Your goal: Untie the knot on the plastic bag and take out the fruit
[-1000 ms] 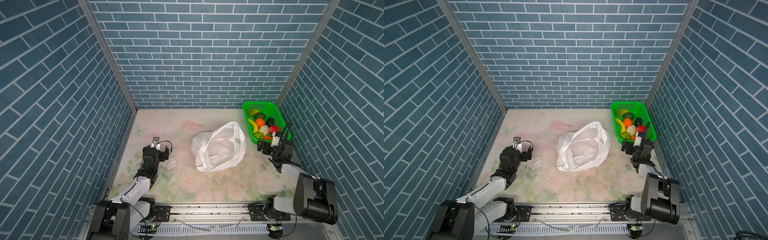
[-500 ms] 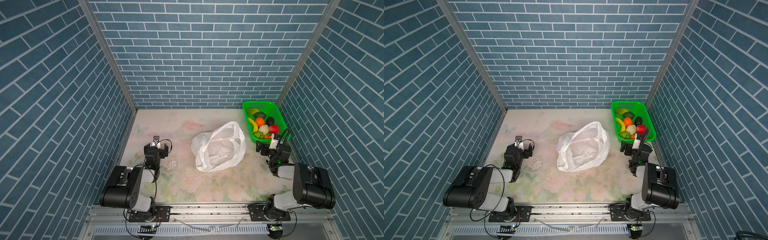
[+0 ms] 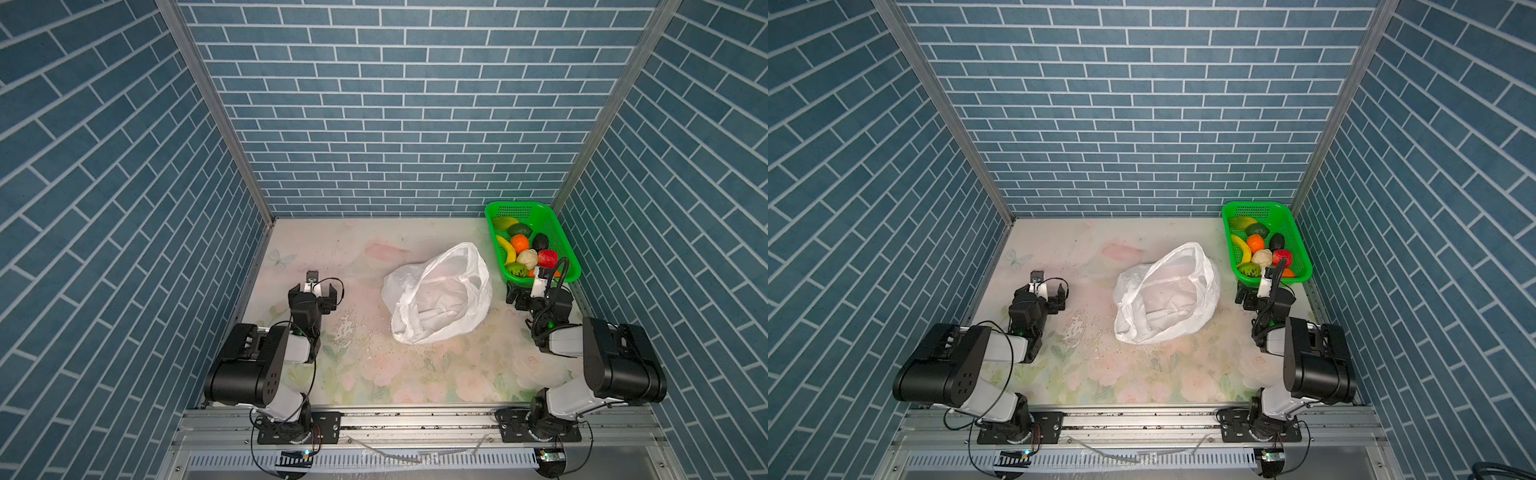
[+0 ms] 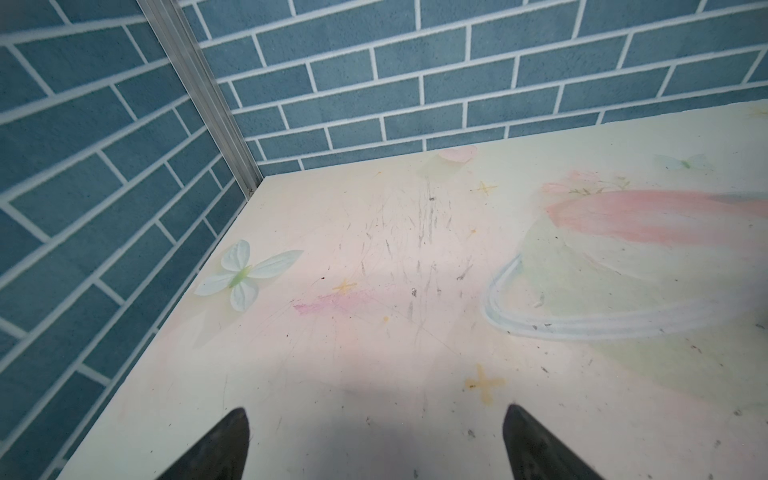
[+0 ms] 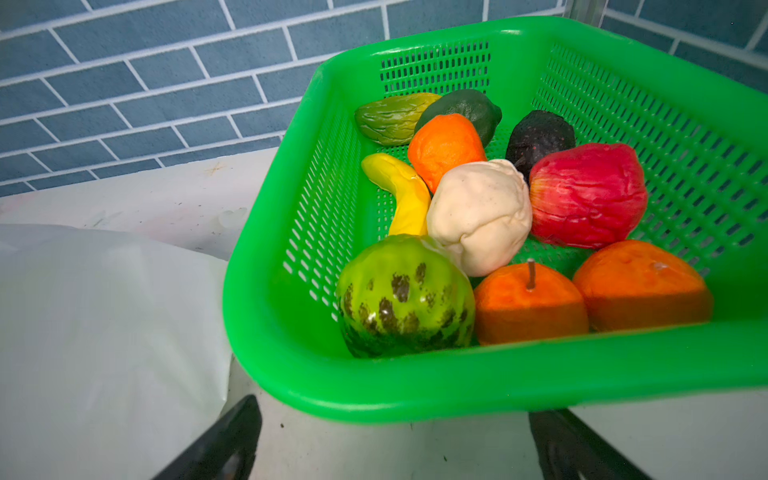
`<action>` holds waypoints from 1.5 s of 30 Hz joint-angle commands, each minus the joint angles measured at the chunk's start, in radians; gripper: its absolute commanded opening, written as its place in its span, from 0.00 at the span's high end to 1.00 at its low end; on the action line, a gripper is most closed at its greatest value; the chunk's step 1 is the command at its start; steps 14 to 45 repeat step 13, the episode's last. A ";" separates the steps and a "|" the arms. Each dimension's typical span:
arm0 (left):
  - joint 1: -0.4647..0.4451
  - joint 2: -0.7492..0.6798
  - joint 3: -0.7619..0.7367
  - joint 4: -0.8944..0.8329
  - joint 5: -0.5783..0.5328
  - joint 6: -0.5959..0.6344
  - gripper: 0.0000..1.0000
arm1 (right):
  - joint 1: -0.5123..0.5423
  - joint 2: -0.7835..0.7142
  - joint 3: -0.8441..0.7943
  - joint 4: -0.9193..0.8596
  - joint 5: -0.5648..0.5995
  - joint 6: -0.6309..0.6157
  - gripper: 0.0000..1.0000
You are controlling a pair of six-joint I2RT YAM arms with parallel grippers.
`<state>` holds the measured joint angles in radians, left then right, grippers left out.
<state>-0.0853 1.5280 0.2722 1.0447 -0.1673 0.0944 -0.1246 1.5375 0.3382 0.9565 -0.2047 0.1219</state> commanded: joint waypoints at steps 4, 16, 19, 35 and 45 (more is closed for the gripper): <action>0.005 0.003 0.022 0.003 0.006 0.005 0.04 | 0.016 0.000 -0.023 0.055 0.061 -0.052 0.01; 0.005 0.003 0.023 -0.001 0.008 0.004 0.02 | 0.019 0.001 0.016 -0.017 0.063 -0.056 0.02; 0.005 0.003 0.023 -0.001 0.008 0.004 0.02 | 0.019 0.001 0.016 -0.017 0.063 -0.056 0.02; 0.005 0.003 0.023 -0.001 0.008 0.004 0.02 | 0.019 0.001 0.016 -0.017 0.063 -0.056 0.02; 0.005 0.003 0.023 -0.001 0.008 0.004 0.02 | 0.019 0.001 0.016 -0.017 0.063 -0.056 0.02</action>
